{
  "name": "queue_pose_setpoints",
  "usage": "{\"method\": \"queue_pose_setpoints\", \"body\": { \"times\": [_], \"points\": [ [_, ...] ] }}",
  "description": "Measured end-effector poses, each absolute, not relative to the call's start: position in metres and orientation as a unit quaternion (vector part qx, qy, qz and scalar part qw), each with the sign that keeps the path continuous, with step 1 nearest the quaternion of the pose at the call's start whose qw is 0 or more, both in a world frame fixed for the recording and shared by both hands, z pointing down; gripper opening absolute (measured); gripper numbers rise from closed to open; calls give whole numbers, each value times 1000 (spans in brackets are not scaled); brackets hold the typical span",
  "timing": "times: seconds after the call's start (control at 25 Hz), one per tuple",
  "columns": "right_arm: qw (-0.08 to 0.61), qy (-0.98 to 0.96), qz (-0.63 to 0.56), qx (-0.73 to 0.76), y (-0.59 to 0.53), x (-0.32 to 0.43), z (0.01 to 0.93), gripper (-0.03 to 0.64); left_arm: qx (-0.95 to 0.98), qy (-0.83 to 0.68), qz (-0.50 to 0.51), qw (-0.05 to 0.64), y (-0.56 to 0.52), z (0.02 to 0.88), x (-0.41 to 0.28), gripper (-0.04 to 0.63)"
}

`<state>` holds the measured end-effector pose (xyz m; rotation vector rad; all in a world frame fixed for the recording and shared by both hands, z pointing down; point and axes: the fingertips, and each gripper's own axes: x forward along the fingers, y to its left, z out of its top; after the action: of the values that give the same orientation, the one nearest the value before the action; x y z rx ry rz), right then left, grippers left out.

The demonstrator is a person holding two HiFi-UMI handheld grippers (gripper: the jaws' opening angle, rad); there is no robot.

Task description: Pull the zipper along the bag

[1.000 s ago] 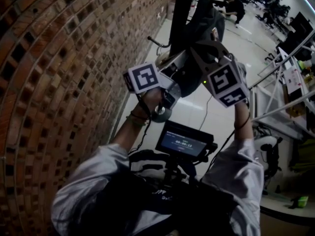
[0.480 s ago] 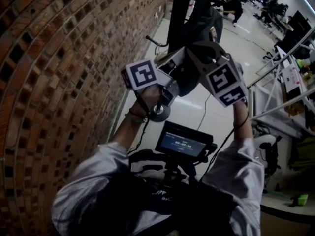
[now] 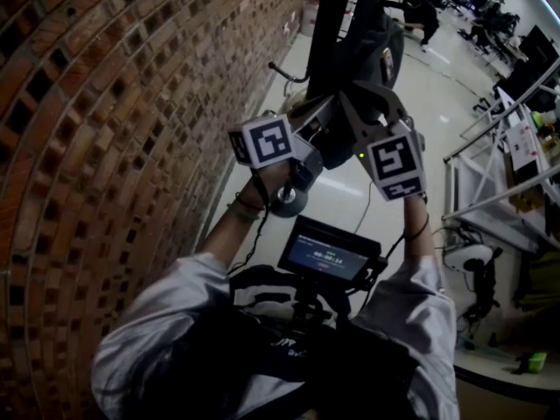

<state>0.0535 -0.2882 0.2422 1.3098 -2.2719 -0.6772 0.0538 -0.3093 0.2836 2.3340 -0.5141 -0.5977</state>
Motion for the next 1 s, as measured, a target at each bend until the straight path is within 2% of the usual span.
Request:
{"method": "queue_pose_setpoints", "body": {
  "times": [0.48, 0.6, 0.88, 1.0],
  "points": [
    [133, -840, -71, 522, -254, 86, 329, 52, 894, -274, -155, 320, -302, 371, 13, 29],
    [114, -839, -24, 531, -248, 97, 356, 12, 900, -311, -114, 284, -293, 391, 7, 26],
    [91, -851, 43, 516, -231, 108, 399, 11, 886, -406, -68, 214, -267, 420, -11, 26],
    [87, -858, 54, 503, -220, 111, 408, 11, 874, -433, -70, 209, -251, 429, -14, 20]
  ]
}}
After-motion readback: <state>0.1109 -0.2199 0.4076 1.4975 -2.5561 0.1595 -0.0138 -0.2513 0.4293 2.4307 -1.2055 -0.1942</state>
